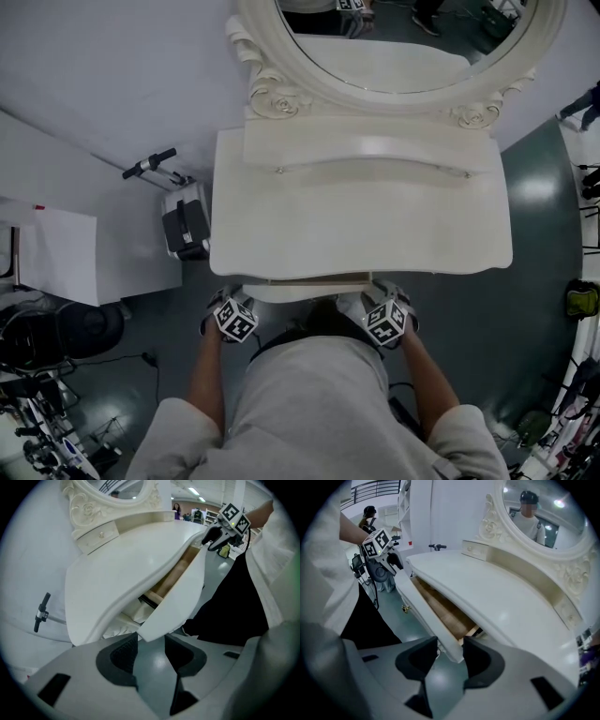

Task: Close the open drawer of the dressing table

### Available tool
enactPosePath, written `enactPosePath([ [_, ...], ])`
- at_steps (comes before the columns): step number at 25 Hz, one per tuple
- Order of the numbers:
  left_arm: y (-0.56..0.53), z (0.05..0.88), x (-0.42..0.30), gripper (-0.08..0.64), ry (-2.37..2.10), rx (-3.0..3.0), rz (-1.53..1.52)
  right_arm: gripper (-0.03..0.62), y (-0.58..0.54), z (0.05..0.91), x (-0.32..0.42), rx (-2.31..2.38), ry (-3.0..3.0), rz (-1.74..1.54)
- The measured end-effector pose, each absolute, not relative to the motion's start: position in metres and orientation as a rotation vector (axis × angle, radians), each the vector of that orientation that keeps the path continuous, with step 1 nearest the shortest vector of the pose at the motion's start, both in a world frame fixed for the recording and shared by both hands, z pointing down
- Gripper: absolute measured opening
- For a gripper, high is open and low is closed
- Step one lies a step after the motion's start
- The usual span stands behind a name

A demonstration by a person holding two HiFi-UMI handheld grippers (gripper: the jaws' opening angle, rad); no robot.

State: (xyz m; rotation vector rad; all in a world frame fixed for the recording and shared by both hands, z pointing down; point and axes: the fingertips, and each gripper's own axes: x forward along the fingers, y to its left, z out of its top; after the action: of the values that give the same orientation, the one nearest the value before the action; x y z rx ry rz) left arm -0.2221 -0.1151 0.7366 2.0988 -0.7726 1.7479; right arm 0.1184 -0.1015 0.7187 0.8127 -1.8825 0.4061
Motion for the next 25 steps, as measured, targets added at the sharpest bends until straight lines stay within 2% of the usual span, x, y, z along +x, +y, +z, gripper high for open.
enactPosePath([
  [4, -0.125, 0.735, -0.222, 0.164, -0.917, 2.062, 1.697, 0.177, -0.114, 0.717, 0.121, 0.885, -1.882, 0.429],
  [13, -0.133, 0.737, -0.224, 0.131, -1.160, 1.981, 1.553, 0.247, -0.127, 0.717, 0.124, 1.094, -1.859, 0.593],
  [25, -0.150, 0.738, -0.221, 0.127, -1.213, 1.979, 1.483, 0.247, -0.140, 0.724, 0.138, 1.244, -1.846, 0.715],
])
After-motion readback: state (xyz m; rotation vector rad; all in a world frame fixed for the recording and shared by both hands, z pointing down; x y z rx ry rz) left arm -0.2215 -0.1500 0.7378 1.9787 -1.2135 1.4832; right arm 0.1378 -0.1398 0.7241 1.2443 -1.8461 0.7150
